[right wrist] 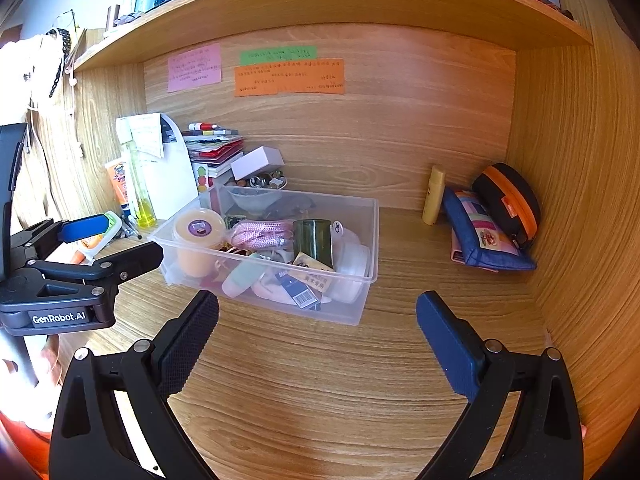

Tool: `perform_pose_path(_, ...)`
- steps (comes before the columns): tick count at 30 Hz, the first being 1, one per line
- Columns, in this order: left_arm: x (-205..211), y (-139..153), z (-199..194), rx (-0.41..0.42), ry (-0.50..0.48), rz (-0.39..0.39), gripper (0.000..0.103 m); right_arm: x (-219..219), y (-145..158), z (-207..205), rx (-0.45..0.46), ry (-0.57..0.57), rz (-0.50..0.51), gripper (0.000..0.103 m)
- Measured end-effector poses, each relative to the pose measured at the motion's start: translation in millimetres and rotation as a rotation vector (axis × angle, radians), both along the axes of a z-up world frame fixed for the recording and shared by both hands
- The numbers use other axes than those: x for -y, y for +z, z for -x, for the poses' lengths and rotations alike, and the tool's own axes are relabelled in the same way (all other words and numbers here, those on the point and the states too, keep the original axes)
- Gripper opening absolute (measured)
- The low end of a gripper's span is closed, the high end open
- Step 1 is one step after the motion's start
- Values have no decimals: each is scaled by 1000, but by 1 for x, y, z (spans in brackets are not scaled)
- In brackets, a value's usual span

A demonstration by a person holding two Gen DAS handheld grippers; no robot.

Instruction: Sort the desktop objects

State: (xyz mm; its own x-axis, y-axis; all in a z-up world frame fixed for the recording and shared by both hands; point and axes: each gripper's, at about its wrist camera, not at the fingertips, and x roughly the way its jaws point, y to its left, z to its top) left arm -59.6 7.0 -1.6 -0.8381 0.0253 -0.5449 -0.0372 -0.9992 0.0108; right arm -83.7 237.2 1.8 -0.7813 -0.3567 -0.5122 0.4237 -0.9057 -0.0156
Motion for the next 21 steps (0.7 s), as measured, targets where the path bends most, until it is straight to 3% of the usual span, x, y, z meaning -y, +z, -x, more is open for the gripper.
perform_pose_path(21, 3, -7, 0, 31, 8, -25, 102, 2, 0, -2, 8, 9, 4, 99)
